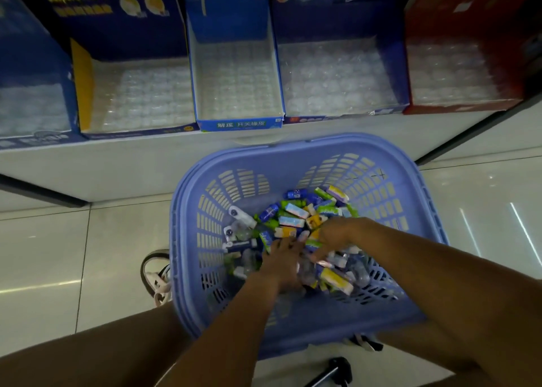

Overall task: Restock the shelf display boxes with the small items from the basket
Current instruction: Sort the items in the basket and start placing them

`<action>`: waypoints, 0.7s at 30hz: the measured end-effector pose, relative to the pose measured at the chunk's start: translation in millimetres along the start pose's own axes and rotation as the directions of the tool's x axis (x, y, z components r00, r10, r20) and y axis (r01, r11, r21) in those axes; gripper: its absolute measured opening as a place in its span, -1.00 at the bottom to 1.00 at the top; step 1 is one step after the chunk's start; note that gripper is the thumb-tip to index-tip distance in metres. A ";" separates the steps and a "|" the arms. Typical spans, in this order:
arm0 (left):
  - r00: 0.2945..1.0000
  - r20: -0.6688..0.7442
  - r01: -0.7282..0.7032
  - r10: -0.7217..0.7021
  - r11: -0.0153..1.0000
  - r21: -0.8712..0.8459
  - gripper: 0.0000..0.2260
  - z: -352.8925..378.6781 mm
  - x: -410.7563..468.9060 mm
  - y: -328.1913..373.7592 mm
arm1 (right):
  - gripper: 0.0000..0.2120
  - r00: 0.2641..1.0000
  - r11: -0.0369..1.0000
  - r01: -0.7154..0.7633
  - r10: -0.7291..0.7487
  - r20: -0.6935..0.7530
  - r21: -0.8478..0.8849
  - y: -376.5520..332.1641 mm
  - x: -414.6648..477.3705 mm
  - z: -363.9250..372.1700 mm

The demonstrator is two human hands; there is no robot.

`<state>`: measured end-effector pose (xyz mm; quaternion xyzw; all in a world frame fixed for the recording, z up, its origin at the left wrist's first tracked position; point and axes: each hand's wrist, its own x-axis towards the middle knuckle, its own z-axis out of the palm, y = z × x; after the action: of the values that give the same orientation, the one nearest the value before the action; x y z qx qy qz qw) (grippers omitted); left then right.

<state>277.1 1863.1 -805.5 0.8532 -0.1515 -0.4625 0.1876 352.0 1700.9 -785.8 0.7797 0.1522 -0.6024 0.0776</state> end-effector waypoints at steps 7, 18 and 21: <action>0.901 -0.193 0.392 -0.388 0.920 -0.018 -0.09 -18.1 -11.5 -19.8 | -0.42 0.787 0.895 0.371 -0.444 -0.427 -0.247 -17.9 12.3 22.6; 0.701 -0.309 0.316 -0.643 0.668 -0.674 -0.50 -48.1 15.0 -66.5 | -0.56 0.891 0.422 0.363 0.104 -0.442 0.831 -26.6 15.5 -39.8; 0.705 -0.260 0.331 -0.660 0.630 -0.702 -0.55 -51.2 24.8 -66.7 | -0.61 0.853 0.324 0.318 0.312 -0.418 0.891 -44.2 28.4 -52.9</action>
<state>339.1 1920.5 -828.7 0.8403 0.3094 -0.2839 0.3427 392.3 1762.7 -796.5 0.8062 -0.2111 -0.3395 -0.4362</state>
